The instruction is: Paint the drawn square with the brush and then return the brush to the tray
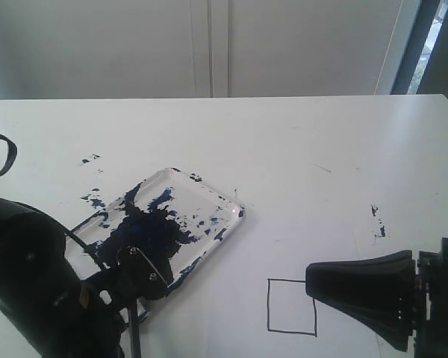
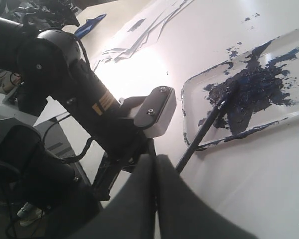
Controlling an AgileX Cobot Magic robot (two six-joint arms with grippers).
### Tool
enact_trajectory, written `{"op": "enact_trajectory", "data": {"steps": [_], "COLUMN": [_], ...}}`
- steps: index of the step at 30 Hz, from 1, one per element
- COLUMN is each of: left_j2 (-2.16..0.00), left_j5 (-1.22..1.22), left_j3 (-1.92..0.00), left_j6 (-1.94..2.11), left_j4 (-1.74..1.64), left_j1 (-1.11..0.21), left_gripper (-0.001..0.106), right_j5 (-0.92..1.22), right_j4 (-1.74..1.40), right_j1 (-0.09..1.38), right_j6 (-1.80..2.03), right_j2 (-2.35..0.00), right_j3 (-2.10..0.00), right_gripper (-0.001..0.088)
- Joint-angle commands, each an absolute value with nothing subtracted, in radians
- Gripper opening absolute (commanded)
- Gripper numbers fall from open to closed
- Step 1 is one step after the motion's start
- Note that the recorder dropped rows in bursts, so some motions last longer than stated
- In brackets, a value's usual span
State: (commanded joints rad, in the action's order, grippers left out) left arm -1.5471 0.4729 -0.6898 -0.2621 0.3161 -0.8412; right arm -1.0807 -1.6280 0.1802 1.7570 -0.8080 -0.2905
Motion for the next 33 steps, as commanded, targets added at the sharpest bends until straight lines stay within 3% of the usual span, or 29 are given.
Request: {"op": "enact_trajectory", "data": {"steps": [13,24,33], "left_j2": [-1.558,-1.581,-1.641], "left_j5": [0.403,0.697,0.654], "left_j3": [-0.717,-0.852,-0.852], "left_j6": [-0.294,-0.302,-0.383], "left_j4": [0.387,0.268,0.411], "left_j1": [-0.852,-0.85,-0.852], "left_gripper": [0.0,0.0,0.0], "right_j5": [-1.081,-1.08,-1.08], "right_j4": [-1.628,-1.628,-1.628], "right_j1": [0.18,0.18,0.18], "right_j6": [1.757,1.757,1.757], "right_j2": [-0.808,-0.808,-0.808], "right_j3": [-0.291,-0.291,-0.291], "right_gripper": [0.0,0.0,0.0]}}
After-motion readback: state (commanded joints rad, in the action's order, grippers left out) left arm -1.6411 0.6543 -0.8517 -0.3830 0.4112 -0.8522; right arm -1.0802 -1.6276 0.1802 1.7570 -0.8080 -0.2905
